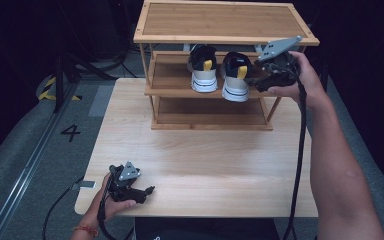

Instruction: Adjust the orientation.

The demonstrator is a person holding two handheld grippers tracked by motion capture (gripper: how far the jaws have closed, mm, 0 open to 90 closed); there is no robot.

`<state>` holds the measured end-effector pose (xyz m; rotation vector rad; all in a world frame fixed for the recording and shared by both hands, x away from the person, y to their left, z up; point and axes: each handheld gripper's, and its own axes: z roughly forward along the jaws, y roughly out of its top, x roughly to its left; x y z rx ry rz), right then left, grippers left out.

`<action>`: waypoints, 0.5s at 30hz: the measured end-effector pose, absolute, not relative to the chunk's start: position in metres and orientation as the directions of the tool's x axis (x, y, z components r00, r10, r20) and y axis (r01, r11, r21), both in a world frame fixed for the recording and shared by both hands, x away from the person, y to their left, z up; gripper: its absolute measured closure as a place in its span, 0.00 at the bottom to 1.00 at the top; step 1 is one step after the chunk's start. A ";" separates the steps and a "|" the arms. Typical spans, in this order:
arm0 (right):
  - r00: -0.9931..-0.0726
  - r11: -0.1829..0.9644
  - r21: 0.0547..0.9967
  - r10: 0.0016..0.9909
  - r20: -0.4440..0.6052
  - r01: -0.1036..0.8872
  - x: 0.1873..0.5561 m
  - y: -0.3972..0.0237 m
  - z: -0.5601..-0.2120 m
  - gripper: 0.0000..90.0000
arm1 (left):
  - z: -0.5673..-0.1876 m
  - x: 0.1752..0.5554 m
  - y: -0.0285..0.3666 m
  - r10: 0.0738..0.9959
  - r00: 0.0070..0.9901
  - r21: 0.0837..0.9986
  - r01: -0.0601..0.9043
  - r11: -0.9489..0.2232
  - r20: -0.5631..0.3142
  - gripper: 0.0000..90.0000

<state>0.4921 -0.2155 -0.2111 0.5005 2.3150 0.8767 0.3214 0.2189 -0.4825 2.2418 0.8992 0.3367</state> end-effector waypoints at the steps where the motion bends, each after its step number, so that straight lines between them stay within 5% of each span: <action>1: -0.741 0.687 0.715 0.547 -0.389 0.132 0.490 -0.218 -0.213 0.36 | -0.483 0.321 0.219 0.687 0.726 0.684 0.509 -0.523 -0.015 0.17; 15: -0.716 0.495 0.812 0.683 -0.145 0.308 0.497 -0.218 -0.269 0.25 | -0.483 0.321 0.219 0.689 0.724 0.684 0.510 -0.521 -0.016 0.17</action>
